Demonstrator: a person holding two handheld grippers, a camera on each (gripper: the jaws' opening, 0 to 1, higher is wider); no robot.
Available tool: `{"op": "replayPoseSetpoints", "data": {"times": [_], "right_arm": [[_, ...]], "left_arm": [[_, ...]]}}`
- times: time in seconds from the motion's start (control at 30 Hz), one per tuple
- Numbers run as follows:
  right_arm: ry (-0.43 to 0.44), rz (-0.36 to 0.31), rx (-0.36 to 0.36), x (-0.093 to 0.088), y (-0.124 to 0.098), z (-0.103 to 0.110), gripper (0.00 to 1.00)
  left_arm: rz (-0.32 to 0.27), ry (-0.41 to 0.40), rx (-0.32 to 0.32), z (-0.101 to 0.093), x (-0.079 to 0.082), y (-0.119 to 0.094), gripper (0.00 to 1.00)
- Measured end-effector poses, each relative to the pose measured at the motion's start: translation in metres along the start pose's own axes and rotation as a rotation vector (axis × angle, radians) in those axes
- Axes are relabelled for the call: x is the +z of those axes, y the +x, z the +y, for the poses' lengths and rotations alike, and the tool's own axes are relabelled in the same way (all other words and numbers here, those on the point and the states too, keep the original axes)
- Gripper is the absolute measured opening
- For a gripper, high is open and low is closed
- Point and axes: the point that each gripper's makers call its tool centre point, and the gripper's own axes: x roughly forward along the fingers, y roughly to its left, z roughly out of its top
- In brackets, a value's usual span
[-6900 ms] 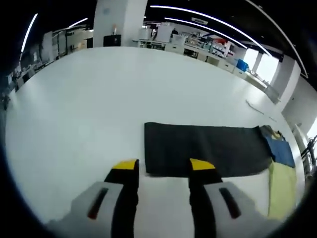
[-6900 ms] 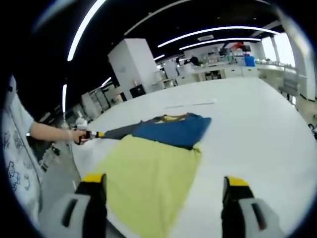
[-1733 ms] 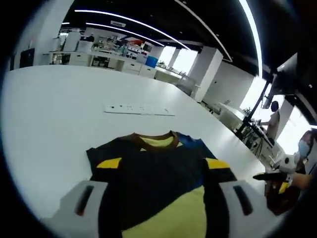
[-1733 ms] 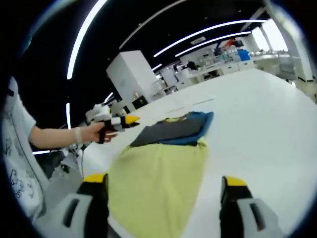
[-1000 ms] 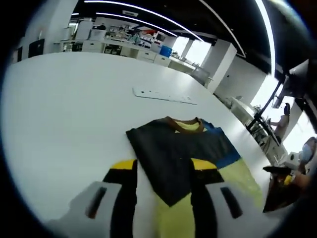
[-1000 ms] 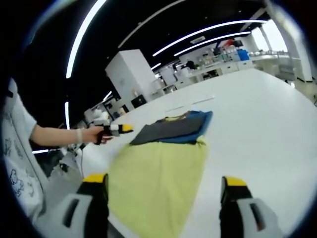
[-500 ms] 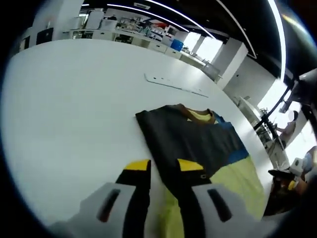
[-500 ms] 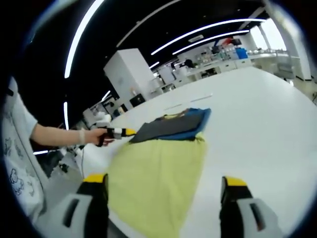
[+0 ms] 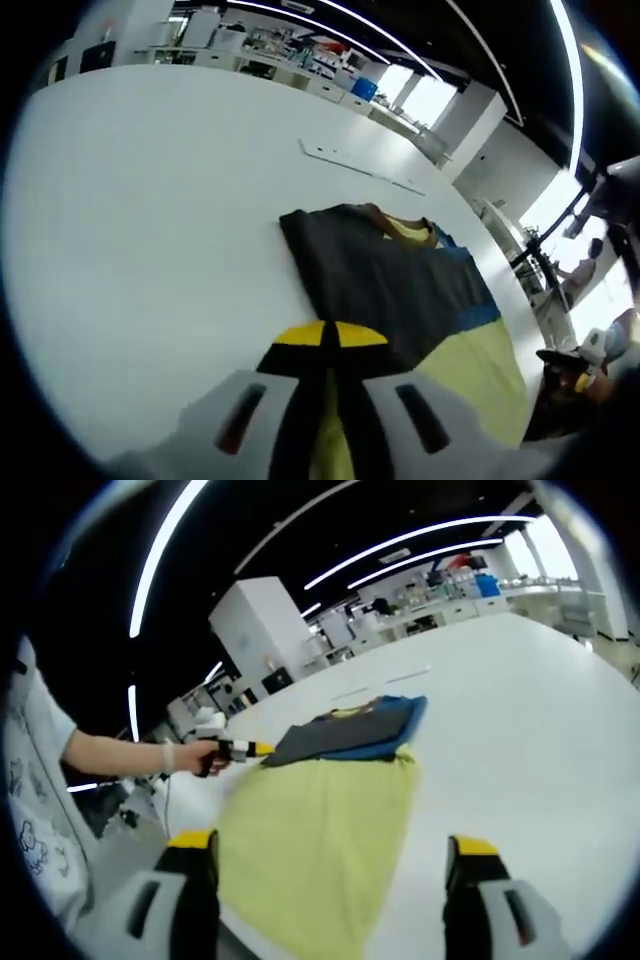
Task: Fold the garment on the visible template until the final outline fits inside the template.
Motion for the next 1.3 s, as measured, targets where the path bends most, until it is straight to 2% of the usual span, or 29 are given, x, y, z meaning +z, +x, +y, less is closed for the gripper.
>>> {"op": "replayPoseSetpoints", "data": {"times": [0.13,0.23,0.43,0.6,0.9,1.03,1.07,1.13,1.2,1.27,1.3], "right_arm": [[-0.012,0.013,-0.003,-0.002,0.001,0.000,0.95],[-0.008,0.009,0.002,-0.002,0.001,0.001,0.95],[-0.017,0.010,0.000,0.002,0.004,0.003,0.95],[-0.025,0.016,0.000,0.004,0.005,0.003,0.95],[-0.041,0.028,0.003,0.005,0.008,0.005,0.95],[-0.042,0.026,0.000,0.006,0.008,0.007,0.95],[-0.045,0.026,-0.002,0.006,0.008,0.008,0.95],[-0.046,0.021,-0.004,0.007,0.008,0.009,0.95],[-0.045,0.017,-0.005,0.008,0.008,0.010,0.95],[-0.049,0.012,-0.005,0.009,0.008,0.010,0.95],[-0.049,0.013,-0.005,0.008,0.008,0.010,0.95]], "left_arm": [[0.000,0.007,0.012,0.014,0.003,-0.002,0.00],[-0.005,-0.029,0.016,0.018,0.003,-0.002,0.00],[-0.012,-0.022,0.041,0.028,0.004,-0.006,0.00],[-0.027,-0.065,0.052,0.042,0.007,-0.009,0.00],[-0.046,-0.056,0.041,0.038,0.006,-0.009,0.00],[-0.058,0.006,0.016,0.028,0.004,-0.013,0.00],[-0.067,0.028,-0.013,0.024,0.006,-0.015,0.01],[-0.077,0.058,-0.032,0.018,0.005,-0.023,0.11],[-0.072,0.098,-0.048,0.021,0.008,-0.024,0.23],[-0.089,0.162,-0.086,0.010,0.011,-0.034,0.30],[-0.096,0.167,-0.105,0.006,0.011,-0.038,0.37]]}}
